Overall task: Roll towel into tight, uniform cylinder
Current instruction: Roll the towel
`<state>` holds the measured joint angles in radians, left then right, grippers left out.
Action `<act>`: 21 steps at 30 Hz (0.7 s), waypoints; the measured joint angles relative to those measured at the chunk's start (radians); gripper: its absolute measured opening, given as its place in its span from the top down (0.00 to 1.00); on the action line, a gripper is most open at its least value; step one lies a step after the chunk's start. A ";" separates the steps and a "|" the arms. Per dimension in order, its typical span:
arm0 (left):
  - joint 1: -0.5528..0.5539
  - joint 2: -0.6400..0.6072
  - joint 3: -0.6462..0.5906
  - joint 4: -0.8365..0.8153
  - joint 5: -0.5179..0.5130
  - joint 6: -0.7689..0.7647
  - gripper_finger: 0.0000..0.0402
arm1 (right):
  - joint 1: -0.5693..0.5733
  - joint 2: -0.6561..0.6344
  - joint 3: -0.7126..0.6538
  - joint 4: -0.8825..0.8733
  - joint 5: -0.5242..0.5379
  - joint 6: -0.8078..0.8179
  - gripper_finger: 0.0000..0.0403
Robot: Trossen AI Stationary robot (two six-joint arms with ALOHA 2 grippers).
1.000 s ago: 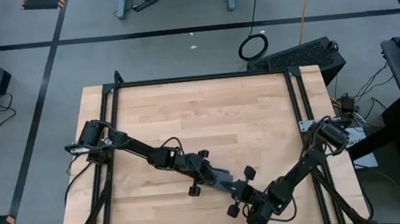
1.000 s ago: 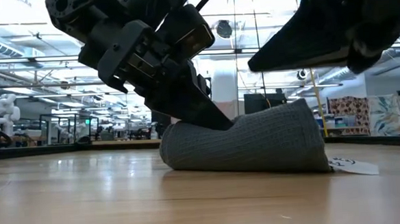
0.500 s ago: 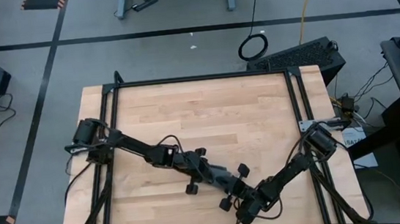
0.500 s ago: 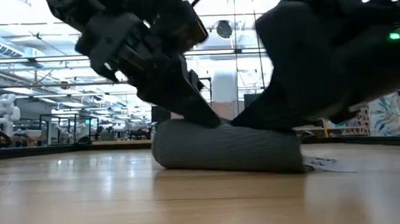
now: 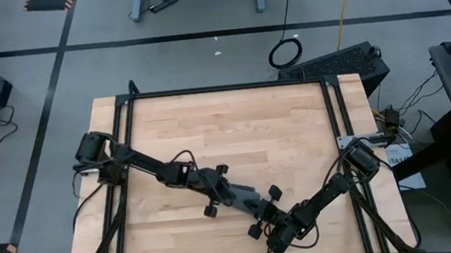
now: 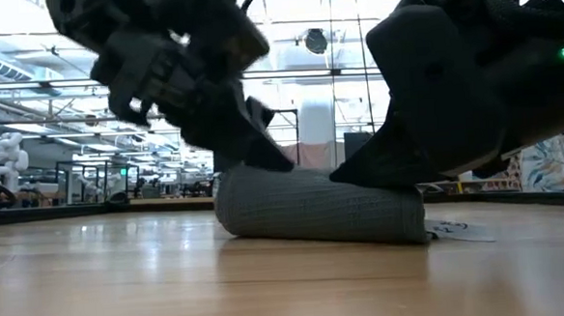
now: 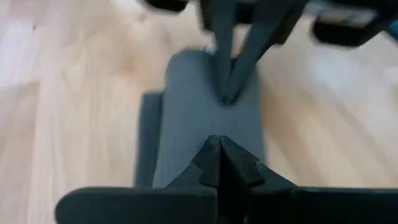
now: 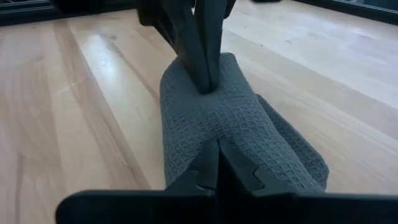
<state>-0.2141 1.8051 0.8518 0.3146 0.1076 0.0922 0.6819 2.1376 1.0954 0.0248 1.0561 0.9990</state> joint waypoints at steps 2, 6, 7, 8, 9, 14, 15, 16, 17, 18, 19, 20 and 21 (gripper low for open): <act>0.023 0.002 -0.041 0.050 -0.002 -0.030 0.99 | 0.000 0.000 0.000 0.002 0.000 -0.002 1.00; 0.046 0.002 -0.099 0.151 0.007 -0.074 0.98 | -0.003 -0.003 -0.001 0.003 0.000 -0.007 1.00; 0.048 0.003 -0.108 0.164 0.010 -0.081 0.98 | -0.004 -0.008 -0.001 0.003 -0.002 -0.012 1.00; 0.049 0.003 -0.114 0.172 0.013 -0.086 0.98 | -0.004 -0.017 -0.002 0.001 -0.006 -0.023 1.00; 0.050 0.004 -0.118 0.179 0.015 -0.087 0.98 | -0.005 -0.030 -0.003 -0.001 -0.004 -0.042 1.00; 0.051 0.004 -0.121 0.178 0.015 -0.087 0.98 | -0.015 -0.134 -0.006 -0.006 0.024 -0.208 1.00; 0.051 0.004 -0.121 0.178 0.015 -0.087 0.98 | -0.023 -0.151 -0.004 0.002 0.033 -0.236 1.00; 0.051 0.004 -0.121 0.178 0.015 -0.087 0.98 | -0.035 -0.160 -0.004 0.003 0.039 -0.261 1.00; 0.051 0.005 -0.121 0.178 0.015 -0.087 0.98 | -0.045 -0.162 -0.004 0.004 0.039 -0.276 1.00; 0.051 0.005 -0.121 0.178 0.015 -0.087 0.98 | -0.056 -0.160 -0.004 0.002 0.031 -0.283 1.00; 0.051 0.005 -0.121 0.178 0.015 -0.087 0.98 | -0.067 -0.154 -0.006 0.002 0.013 -0.283 1.00; 0.051 0.005 -0.121 0.178 0.015 -0.087 0.98 | -0.079 -0.147 -0.011 0.012 -0.014 -0.282 1.00; 0.051 0.005 -0.121 0.178 0.015 -0.087 0.98 | -0.090 -0.139 -0.021 0.036 -0.042 -0.278 1.00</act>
<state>-0.1627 1.8099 0.7311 0.4923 0.1230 0.0051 0.5919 1.9985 1.0740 0.0605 1.0145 0.7208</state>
